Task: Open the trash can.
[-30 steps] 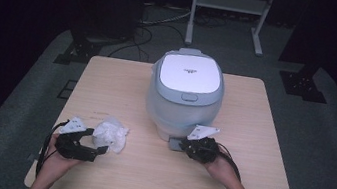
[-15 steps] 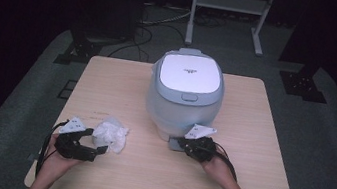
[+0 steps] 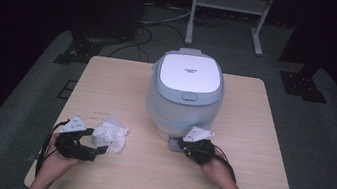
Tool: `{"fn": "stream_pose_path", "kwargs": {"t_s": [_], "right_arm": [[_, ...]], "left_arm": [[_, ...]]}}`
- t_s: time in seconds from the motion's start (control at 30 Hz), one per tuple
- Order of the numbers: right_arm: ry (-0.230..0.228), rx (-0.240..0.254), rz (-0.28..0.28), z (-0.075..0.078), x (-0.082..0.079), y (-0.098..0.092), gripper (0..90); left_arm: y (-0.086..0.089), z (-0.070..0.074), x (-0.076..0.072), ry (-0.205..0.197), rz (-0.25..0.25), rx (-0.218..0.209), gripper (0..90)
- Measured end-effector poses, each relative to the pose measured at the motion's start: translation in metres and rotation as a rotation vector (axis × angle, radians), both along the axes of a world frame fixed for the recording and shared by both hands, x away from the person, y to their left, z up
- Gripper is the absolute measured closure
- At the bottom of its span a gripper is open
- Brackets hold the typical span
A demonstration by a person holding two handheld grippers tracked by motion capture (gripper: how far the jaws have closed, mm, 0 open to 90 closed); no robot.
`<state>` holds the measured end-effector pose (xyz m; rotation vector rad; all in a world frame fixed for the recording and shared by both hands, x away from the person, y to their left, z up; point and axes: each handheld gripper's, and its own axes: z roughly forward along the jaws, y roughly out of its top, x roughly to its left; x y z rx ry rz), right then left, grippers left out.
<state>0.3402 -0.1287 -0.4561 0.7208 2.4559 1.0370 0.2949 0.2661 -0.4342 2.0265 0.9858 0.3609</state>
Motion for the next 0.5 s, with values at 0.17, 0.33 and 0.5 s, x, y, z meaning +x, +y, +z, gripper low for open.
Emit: {"fn": "stream_pose_path", "kwargs": {"t_s": [0.17,0.33,0.5], "right_arm": [[-0.008,-0.027,-0.01,-0.003,-0.002,0.003,87.5],[-0.017,-0.059,-0.009,-0.01,-0.003,0.006,87.5],[-0.015,-0.054,-0.02,-0.012,-0.003,0.007,89.8]], "left_arm": [[-0.001,0.003,0.004,0.009,0.003,0.006,10.0],[-0.003,0.006,0.013,0.012,0.008,0.033,10.1],[-0.005,0.003,0.025,0.036,0.003,0.072,10.4]]}}
